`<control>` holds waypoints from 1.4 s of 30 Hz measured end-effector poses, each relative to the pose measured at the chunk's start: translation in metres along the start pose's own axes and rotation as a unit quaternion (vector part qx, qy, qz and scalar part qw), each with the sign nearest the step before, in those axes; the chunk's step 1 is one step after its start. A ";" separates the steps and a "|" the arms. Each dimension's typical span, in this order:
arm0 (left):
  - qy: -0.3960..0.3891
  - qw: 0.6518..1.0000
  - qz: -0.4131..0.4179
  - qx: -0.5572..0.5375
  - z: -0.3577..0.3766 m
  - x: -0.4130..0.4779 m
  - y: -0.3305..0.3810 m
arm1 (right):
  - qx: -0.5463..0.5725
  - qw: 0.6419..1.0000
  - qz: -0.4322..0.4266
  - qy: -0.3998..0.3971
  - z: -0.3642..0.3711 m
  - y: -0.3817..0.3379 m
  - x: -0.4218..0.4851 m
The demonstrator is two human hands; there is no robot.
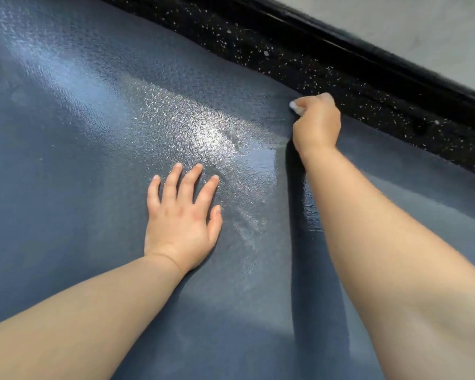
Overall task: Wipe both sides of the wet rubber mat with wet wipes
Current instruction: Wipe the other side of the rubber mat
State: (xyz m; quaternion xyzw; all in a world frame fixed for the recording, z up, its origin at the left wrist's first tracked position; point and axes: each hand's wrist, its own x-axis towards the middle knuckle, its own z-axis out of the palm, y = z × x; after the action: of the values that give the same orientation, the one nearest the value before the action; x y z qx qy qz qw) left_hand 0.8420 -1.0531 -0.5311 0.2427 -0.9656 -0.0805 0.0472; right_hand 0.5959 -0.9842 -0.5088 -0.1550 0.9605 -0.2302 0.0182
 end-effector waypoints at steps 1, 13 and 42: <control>0.001 1.000 -0.002 -0.003 -0.001 0.000 0.000 | -0.007 1.000 -0.026 -0.005 0.004 -0.008 -0.010; -0.006 0.999 -0.014 -0.028 -0.002 0.000 0.000 | 0.076 0.995 -0.053 0.032 -0.022 0.011 -0.059; -0.088 0.990 -0.076 -0.083 -0.046 -0.142 -0.037 | 0.027 0.984 -0.136 -0.113 -0.008 -0.004 -0.242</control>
State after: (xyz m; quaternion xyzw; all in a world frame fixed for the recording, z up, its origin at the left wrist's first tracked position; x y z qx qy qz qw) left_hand 0.9902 -1.0237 -0.5003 0.3024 -0.9349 -0.1843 -0.0241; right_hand 0.8264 -0.9095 -0.5087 -0.3090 0.9156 -0.2375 0.0990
